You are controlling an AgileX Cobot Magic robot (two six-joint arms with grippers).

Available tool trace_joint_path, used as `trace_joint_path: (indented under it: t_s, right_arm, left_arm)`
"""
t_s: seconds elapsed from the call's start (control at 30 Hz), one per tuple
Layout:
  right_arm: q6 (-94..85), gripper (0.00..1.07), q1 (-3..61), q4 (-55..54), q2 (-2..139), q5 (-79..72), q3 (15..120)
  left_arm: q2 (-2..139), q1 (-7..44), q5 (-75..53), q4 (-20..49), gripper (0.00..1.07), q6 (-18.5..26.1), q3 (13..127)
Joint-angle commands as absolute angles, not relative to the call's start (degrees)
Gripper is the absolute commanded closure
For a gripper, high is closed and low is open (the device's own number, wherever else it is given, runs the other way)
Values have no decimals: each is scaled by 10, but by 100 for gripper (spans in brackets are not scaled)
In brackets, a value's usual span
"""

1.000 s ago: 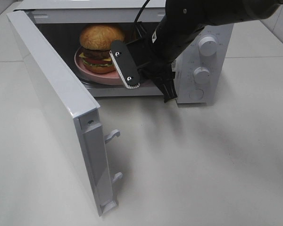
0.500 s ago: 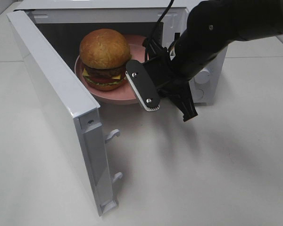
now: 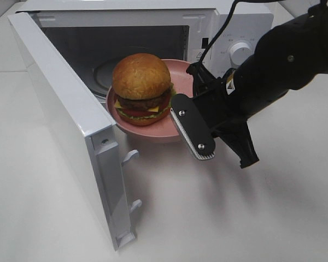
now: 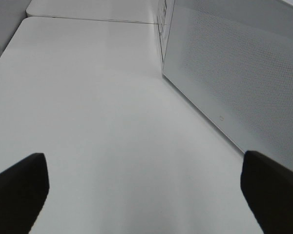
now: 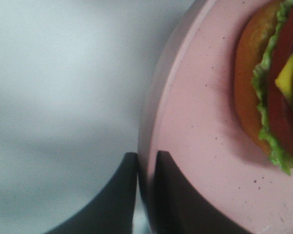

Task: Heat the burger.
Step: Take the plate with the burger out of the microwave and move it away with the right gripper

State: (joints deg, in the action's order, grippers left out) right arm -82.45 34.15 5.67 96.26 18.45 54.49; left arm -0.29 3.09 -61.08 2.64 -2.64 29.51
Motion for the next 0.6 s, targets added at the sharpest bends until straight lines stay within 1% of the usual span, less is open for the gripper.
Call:
trace_joint_path:
  t_s: [0.03, 0.6]
  right_arm:
    - [-797, 106, 333, 49, 918, 137, 520]
    - [-767, 106, 333, 49, 768, 128, 390]
  left_arm:
    - [-10, 30, -611, 25, 7, -25, 296]
    - [-10, 30, -611, 25, 7, -25, 296]
